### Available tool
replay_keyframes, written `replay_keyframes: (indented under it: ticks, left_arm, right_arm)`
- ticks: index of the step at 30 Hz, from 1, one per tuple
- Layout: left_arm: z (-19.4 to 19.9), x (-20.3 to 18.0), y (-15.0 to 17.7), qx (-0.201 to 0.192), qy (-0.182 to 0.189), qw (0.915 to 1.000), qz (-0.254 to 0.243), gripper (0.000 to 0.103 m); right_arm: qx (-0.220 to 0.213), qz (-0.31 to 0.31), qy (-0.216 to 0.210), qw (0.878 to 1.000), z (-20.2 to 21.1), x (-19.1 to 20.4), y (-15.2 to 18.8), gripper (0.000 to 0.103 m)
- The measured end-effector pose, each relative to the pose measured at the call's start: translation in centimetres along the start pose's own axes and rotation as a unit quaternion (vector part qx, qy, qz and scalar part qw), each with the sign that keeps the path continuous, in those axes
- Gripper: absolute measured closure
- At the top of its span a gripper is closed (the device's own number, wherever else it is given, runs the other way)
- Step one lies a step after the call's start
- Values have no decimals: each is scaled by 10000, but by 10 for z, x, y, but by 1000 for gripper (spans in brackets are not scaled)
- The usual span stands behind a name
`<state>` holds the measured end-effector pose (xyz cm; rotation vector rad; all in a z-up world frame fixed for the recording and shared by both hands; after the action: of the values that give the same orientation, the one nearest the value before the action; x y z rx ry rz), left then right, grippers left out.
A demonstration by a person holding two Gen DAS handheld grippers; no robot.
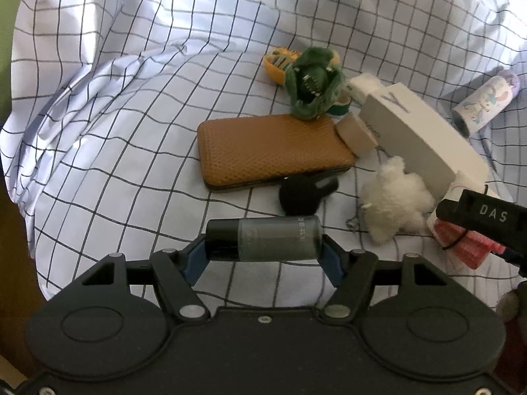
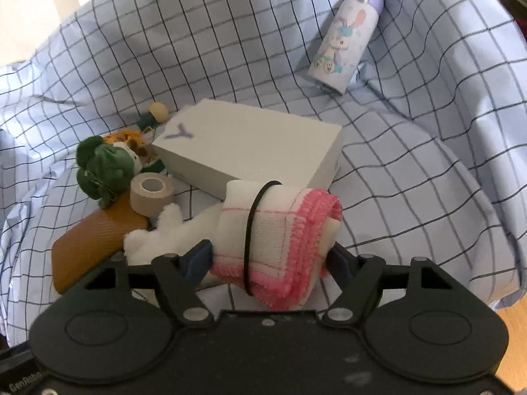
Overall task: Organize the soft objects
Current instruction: 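Carry the tube into the basket and open the left tool while the right tool carries the towel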
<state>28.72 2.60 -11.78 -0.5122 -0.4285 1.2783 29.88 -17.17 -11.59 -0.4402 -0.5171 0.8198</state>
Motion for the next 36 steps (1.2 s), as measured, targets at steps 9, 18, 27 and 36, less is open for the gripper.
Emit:
replay_keyframes:
  ticks: [9,18,27,36]
  left_arm:
    - [39,-23,4,-276,108,9994,-205,38]
    - [73,-52,31,-289,234,9985,-401,38]
    - [90,-74,71,-86,365,9982,-457,38]
    - [99,-81,90,-136,250,9989,-378,38]
  right_arm:
    - [-283,78,-496,9983,54,-13,-5,30]
    - [-644,325,-908,9933,116,-30,6,29]
    - [-872,494,-1161,9882,166,-53,31,29]
    - [-1064,591,-1387,9828,203,-66,53,29]
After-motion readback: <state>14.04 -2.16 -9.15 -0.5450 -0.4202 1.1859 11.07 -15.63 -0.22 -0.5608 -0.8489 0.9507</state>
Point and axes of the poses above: each gripper's, at about its wrist camera, not at the fingertips, and z roughly against the way its jaws point, x to its left, y to its underside, the point moved 9 cm from there along -z, roughly the way its jaws point, and after that the axes turned 15 degrees about -z, right-handed, at the moved point
